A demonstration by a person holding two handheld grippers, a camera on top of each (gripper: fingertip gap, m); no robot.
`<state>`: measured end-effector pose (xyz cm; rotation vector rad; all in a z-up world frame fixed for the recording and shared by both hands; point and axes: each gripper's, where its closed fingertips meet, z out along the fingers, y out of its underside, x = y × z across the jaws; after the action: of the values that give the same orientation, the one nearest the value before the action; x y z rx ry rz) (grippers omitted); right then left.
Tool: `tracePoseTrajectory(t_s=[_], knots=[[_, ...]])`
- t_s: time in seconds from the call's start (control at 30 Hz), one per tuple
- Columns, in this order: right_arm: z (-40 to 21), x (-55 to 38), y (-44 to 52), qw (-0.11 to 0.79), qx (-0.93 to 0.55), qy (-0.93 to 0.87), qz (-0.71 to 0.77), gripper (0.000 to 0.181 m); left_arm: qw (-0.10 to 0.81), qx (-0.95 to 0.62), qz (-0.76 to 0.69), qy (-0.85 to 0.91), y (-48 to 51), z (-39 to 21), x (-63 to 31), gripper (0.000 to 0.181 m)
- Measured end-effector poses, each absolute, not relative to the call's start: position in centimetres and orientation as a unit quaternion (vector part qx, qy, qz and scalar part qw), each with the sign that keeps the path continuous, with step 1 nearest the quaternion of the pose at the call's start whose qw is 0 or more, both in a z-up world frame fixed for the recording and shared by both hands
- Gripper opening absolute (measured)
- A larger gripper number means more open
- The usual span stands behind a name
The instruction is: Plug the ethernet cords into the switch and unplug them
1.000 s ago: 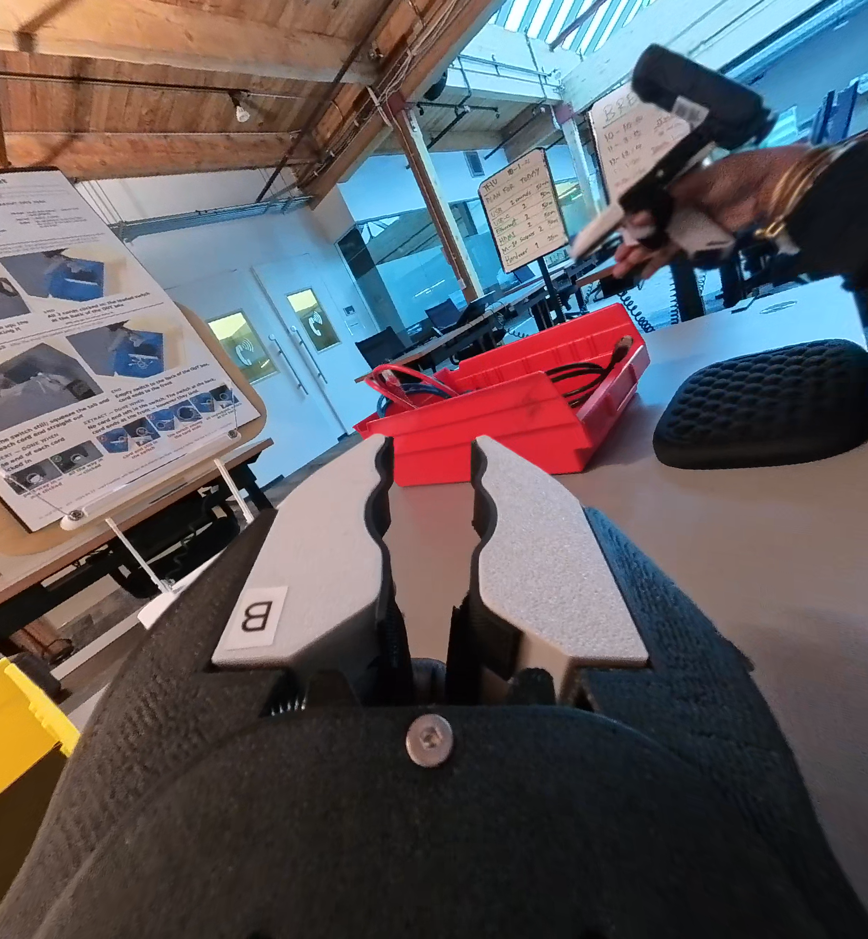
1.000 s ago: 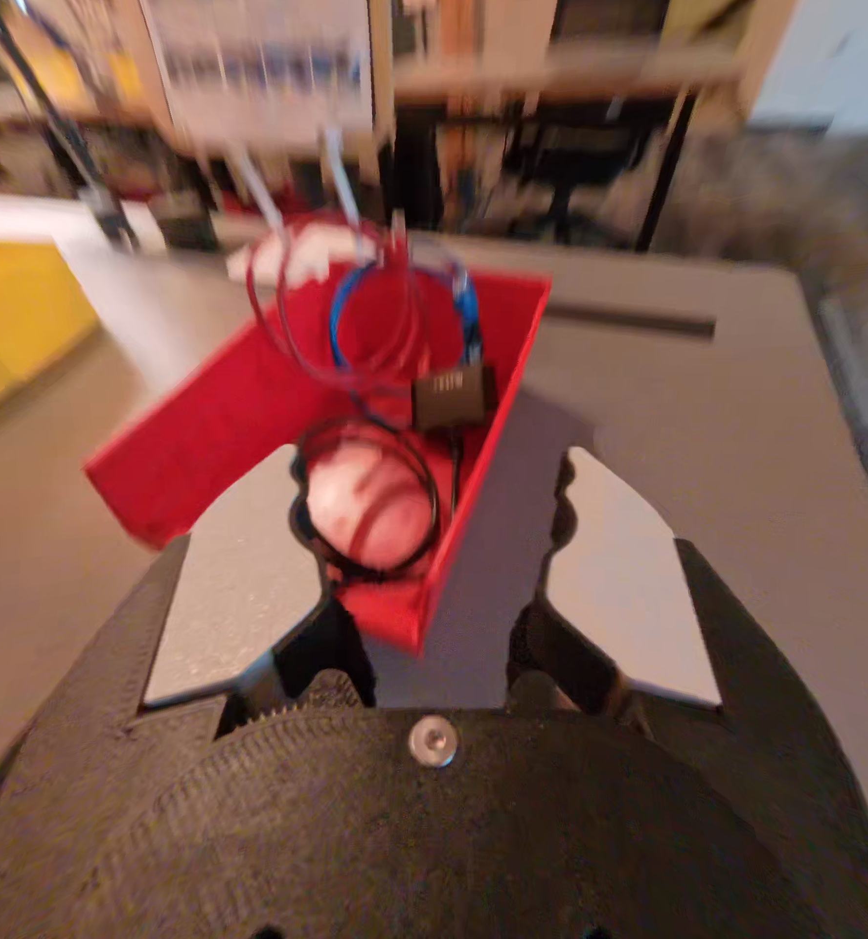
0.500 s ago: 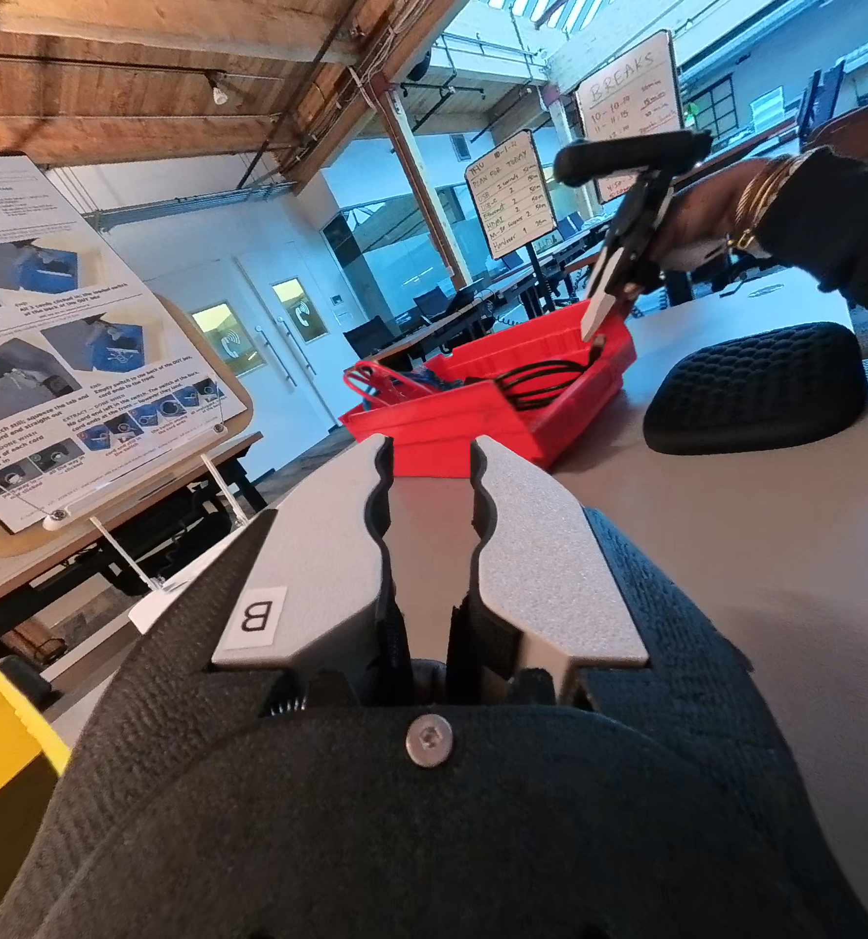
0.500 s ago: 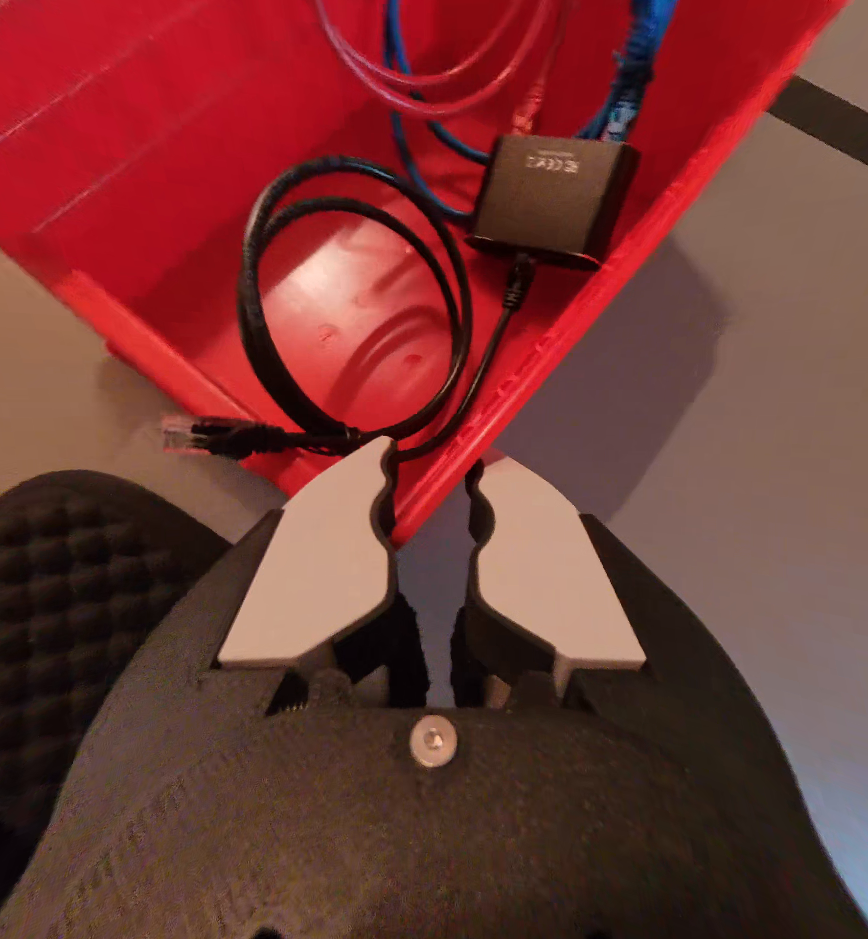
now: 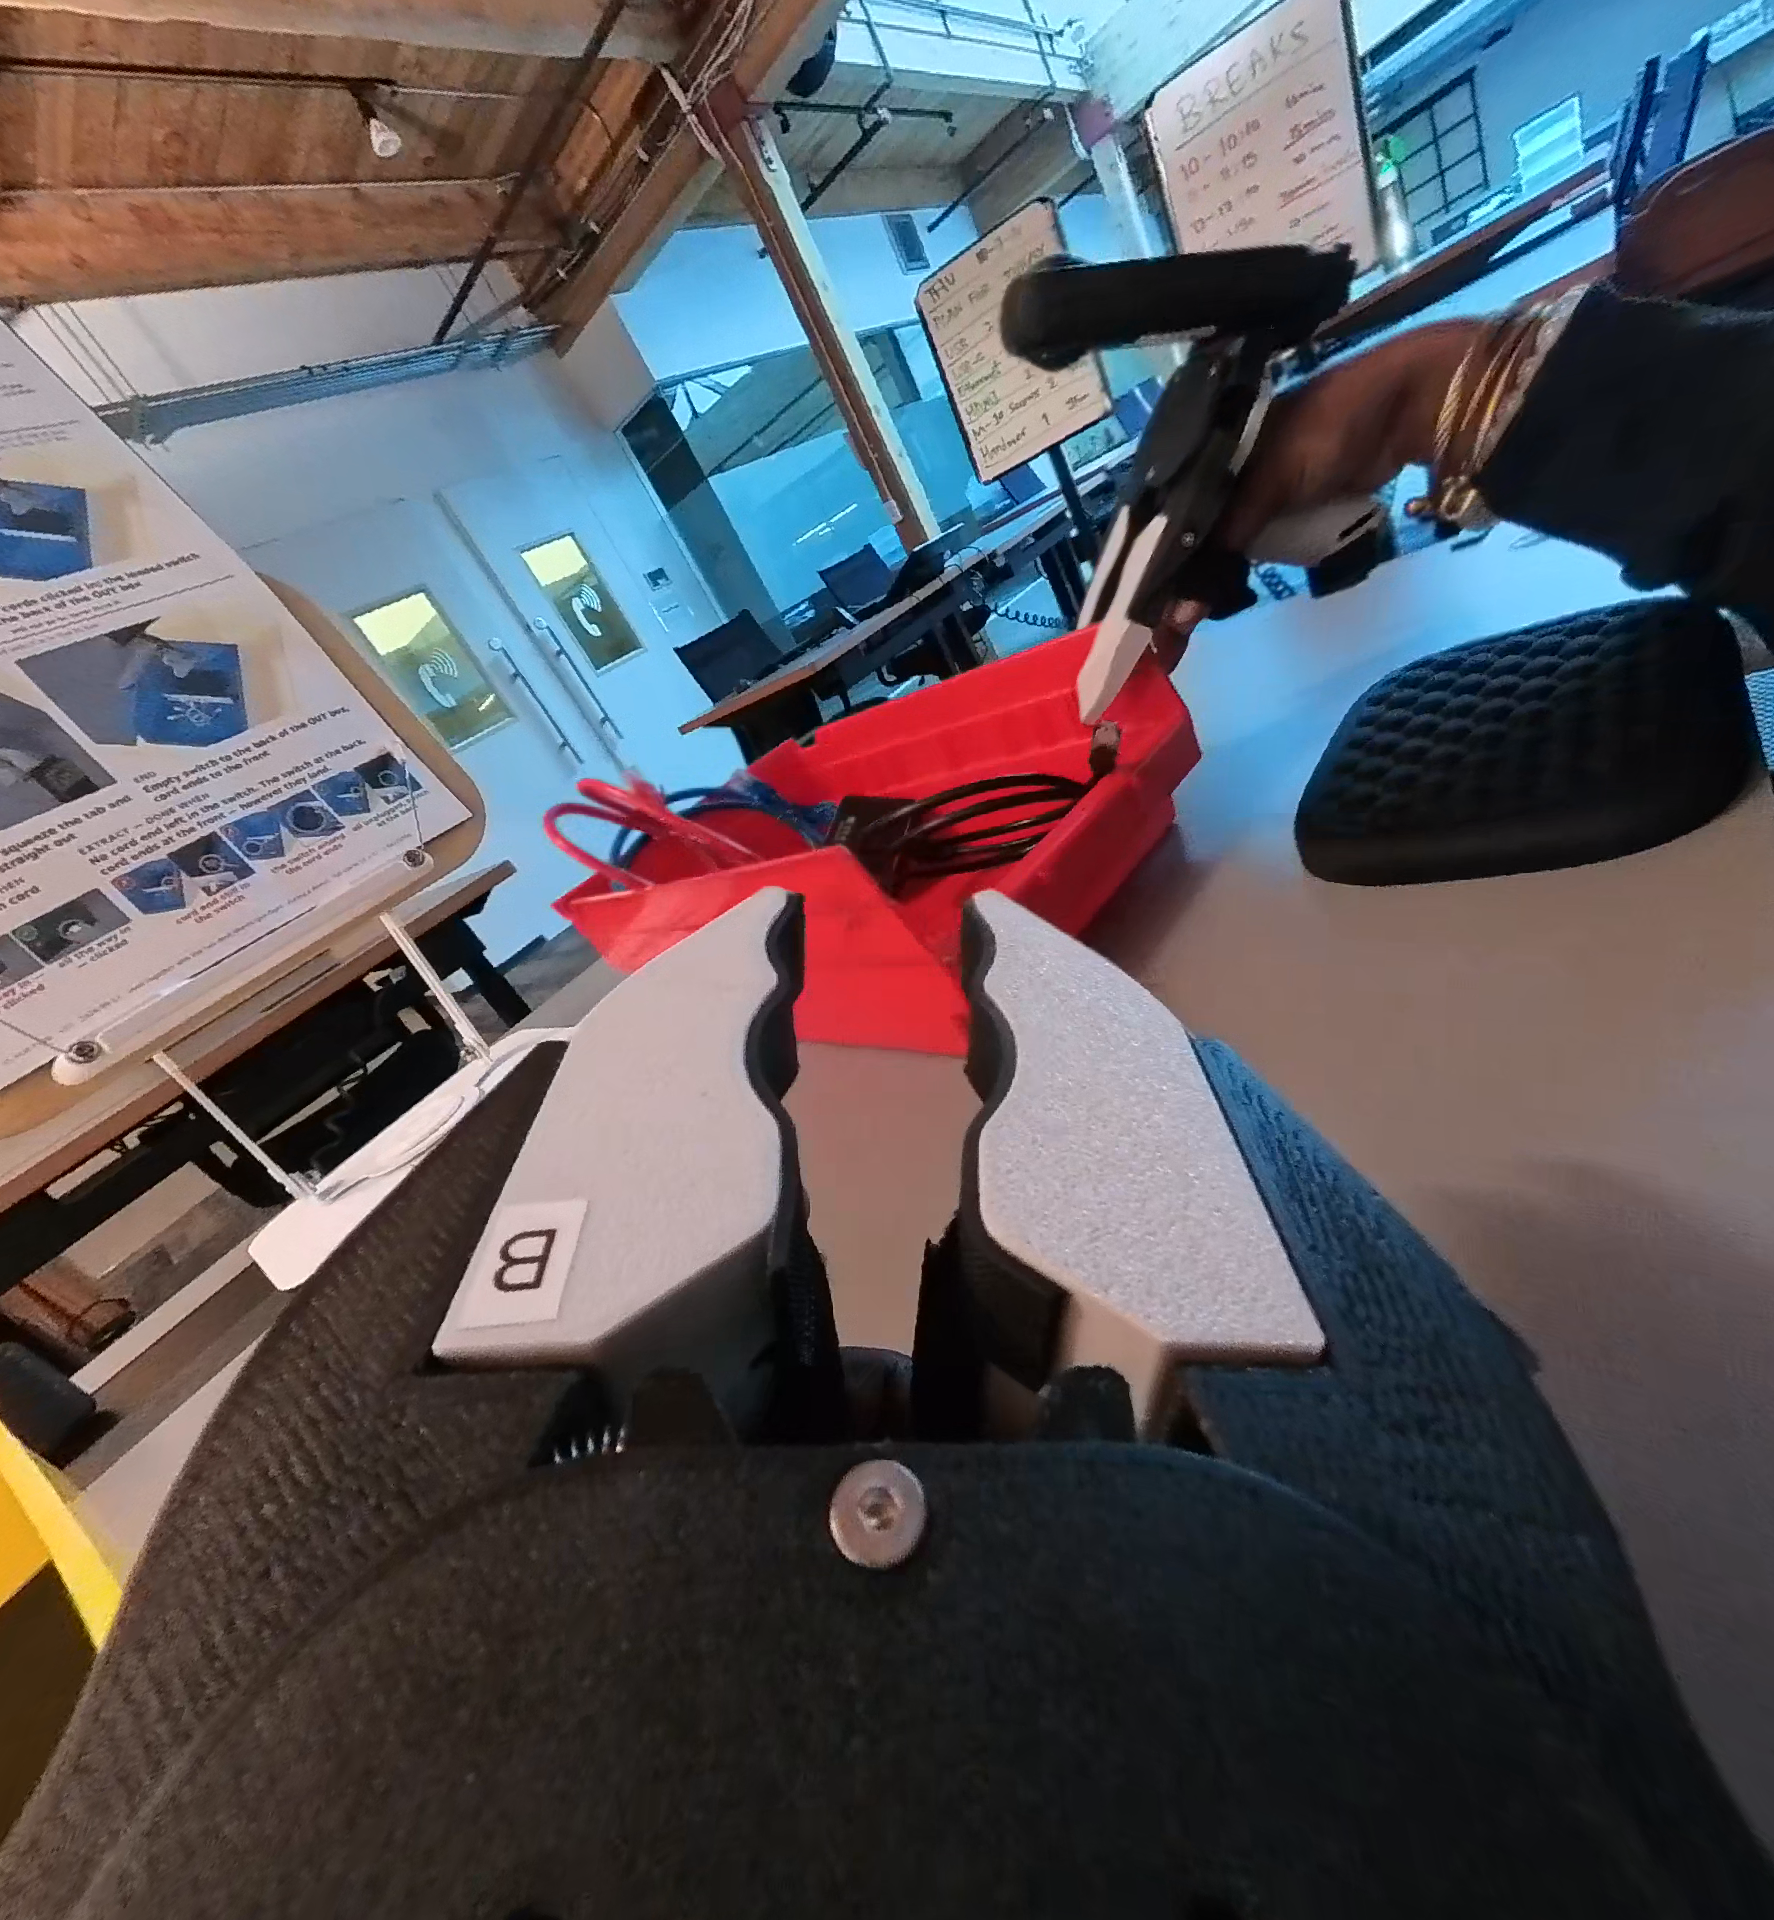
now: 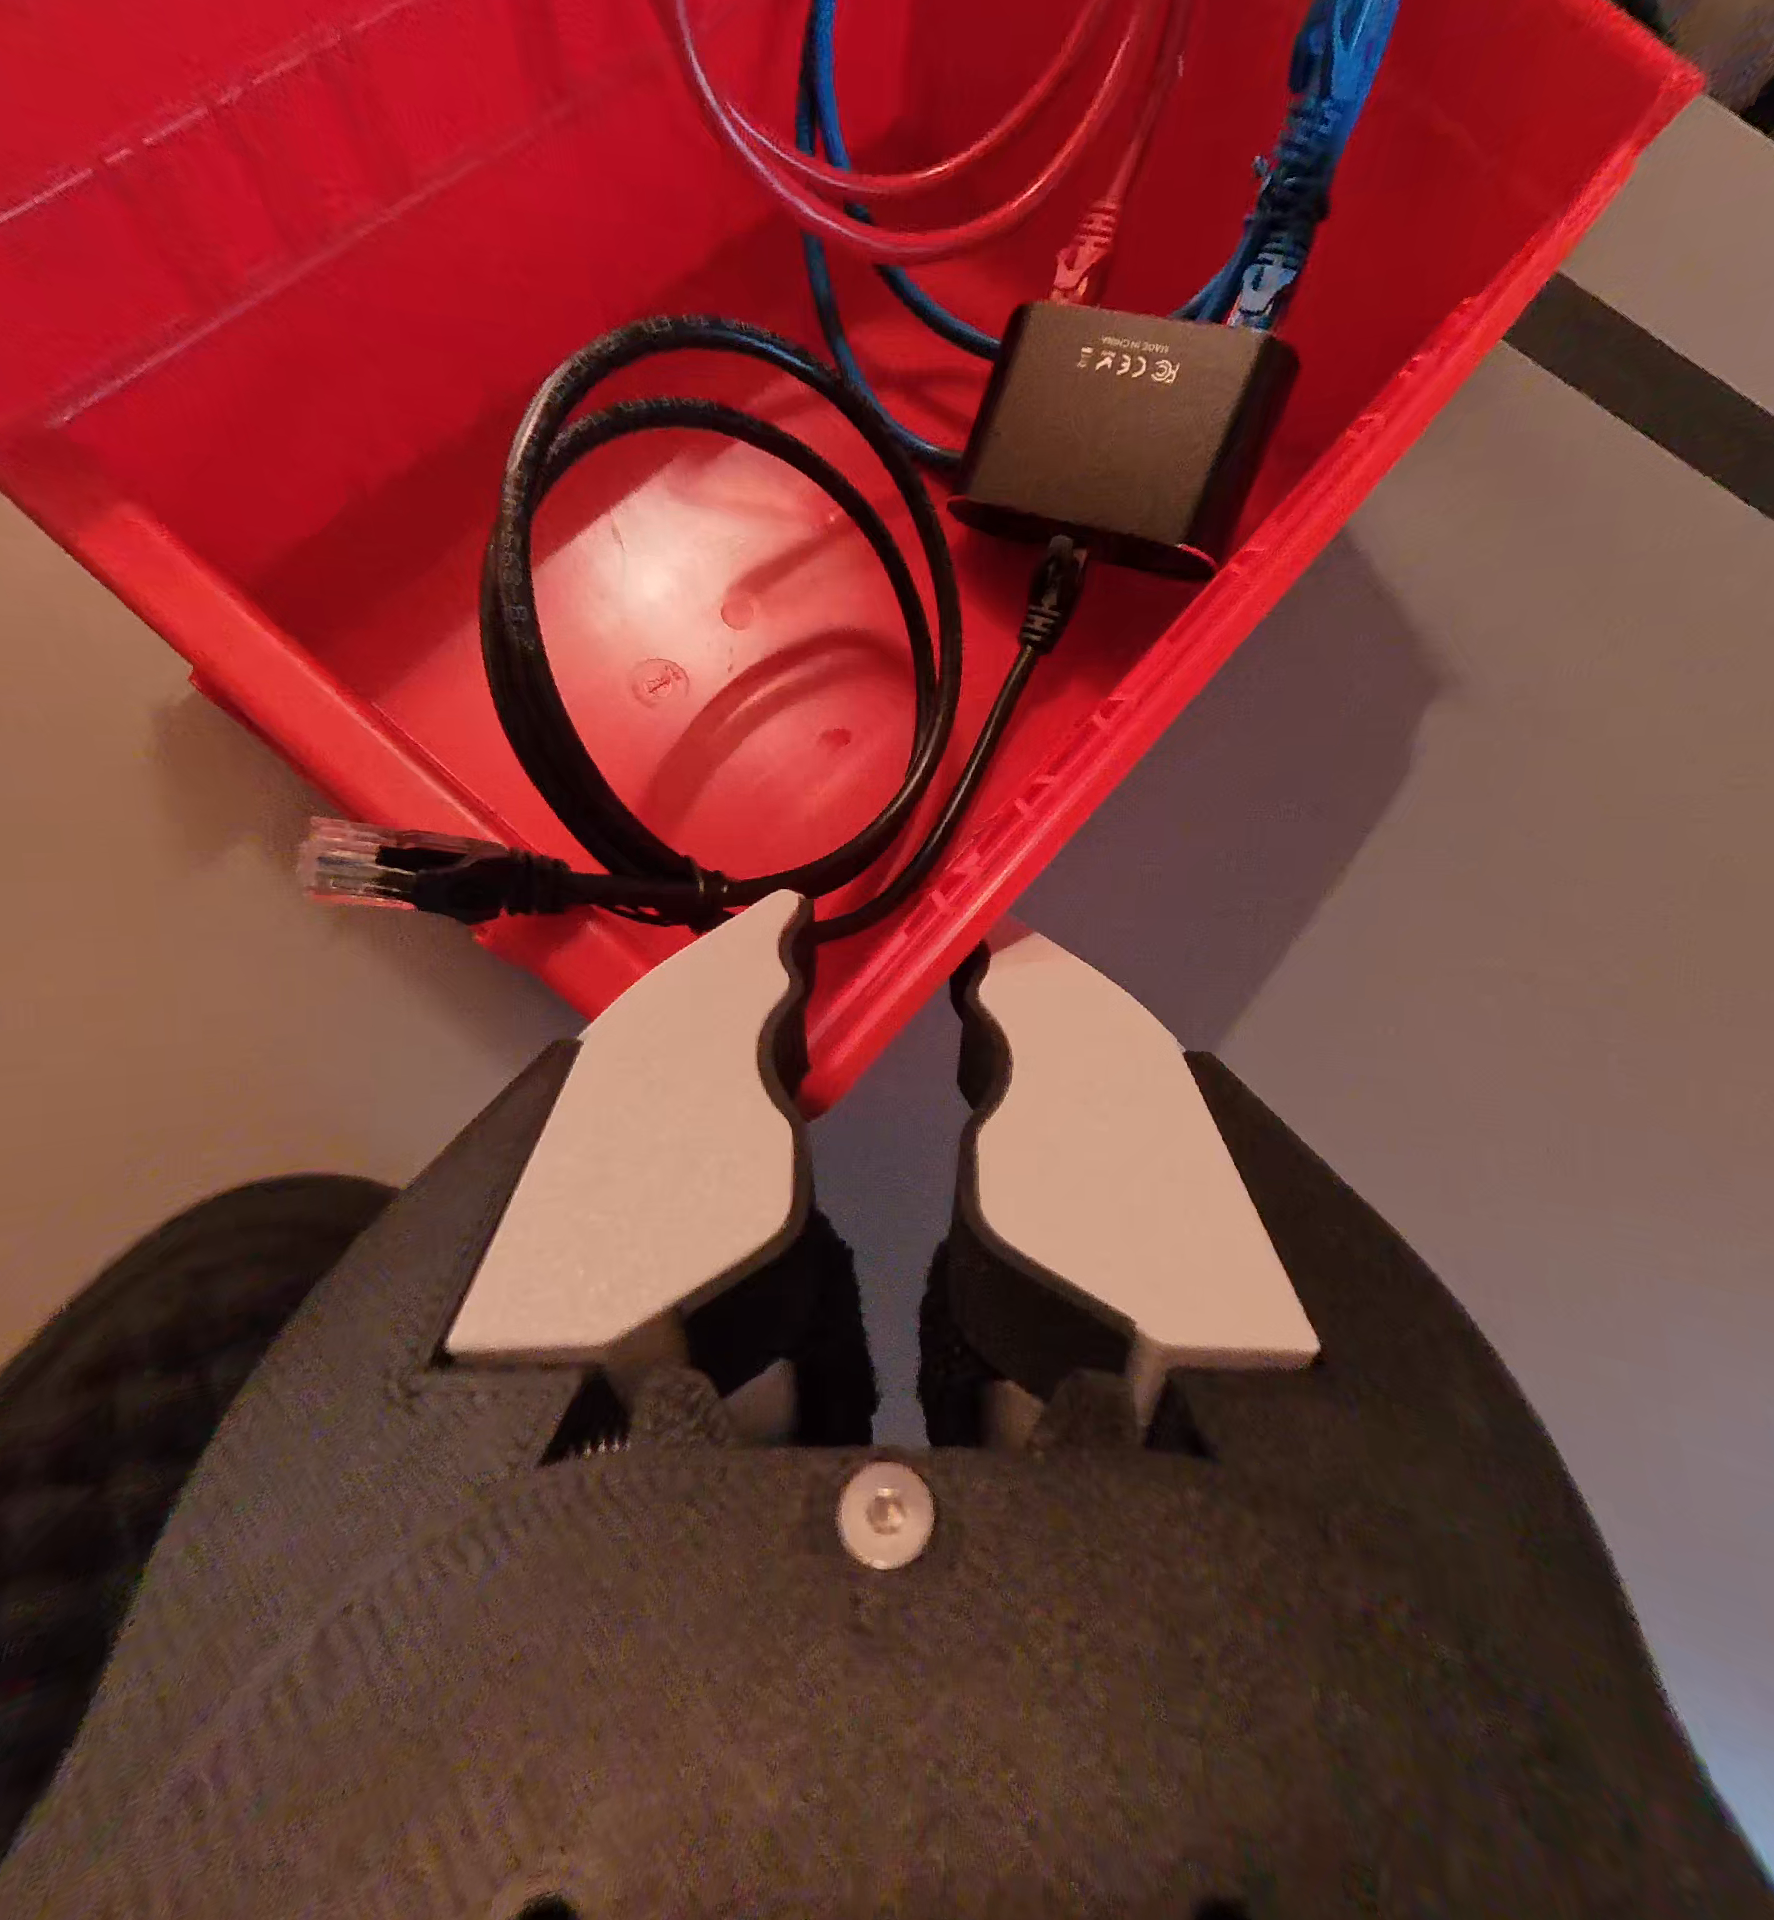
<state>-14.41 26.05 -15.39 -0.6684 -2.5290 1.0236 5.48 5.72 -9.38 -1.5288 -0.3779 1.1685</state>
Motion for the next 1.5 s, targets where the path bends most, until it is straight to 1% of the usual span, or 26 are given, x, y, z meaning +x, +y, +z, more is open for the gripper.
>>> tracePoseTrajectory(t_s=[0.2,0.33,0.43,0.53,0.9,0.97,1.03,1.13,1.17,1.3,1.5], knots=[[-15.3,-12.5,20.4,0.174,-0.215,-0.888,0.368,0.025,0.556,-0.647,0.496,-0.158,5.7,-9.3,5.5,0.028],[-15.2,-10.9,15.5,0.191,-0.2,-0.87,0.408,0.028,0.557,-0.646,0.498,-0.156,5.7,-9.3,5.6,0.028],[-15.2,-9.7,11.5,0.219,-0.168,-0.844,0.459,0.031,0.557,-0.649,0.496,-0.154,5.8,-9.4,5.7,0.028],[-15.2,-8.8,9.0,0.261,-0.125,-0.834,0.469,0.032,0.557,-0.653,0.493,-0.145,6.1,-9.5,5.8,0.028],[-14.7,-7.8,2.7,0.181,-0.125,-0.787,0.576,0.031,0.545,-0.665,0.494,-0.127,6.7,-9.9,5.9,0.027],[-14.7,-7.7,1.5,0.182,-0.123,-0.783,0.582,0.031,0.544,-0.667,0.494,-0.126,6.8,-9.9,5.9,0.027],[-14.9,-7.9,0.2,0.207,-0.106,-0.784,0.576,0.031,0.543,-0.668,0.494,-0.124,6.9,-10.0,5.8,0.027],[-15.2,-8.2,-1.9,0.285,-0.043,-0.784,0.55,0.032,0.542,-0.668,0.494,-0.124,6.9,-10.0,5.9,0.028],[-15.2,-8.2,-2.7,0.296,-0.034,-0.78,0.549,0.032,0.543,-0.668,0.494,-0.124,6.9,-10.0,5.9,0.028],[-15.1,-7.9,-5.7,0.28,-0.029,-0.777,0.563,0.032,0.544,-0.667,0.494,-0.123,6.9,-9.9,5.9,0.027],[-15.0,-8.6,-7.5,0.302,-0.017,-0.769,0.563,0.031,0.548,-0.66,0.498,-0.127,6.7,-9.6,6.0,0.028]])
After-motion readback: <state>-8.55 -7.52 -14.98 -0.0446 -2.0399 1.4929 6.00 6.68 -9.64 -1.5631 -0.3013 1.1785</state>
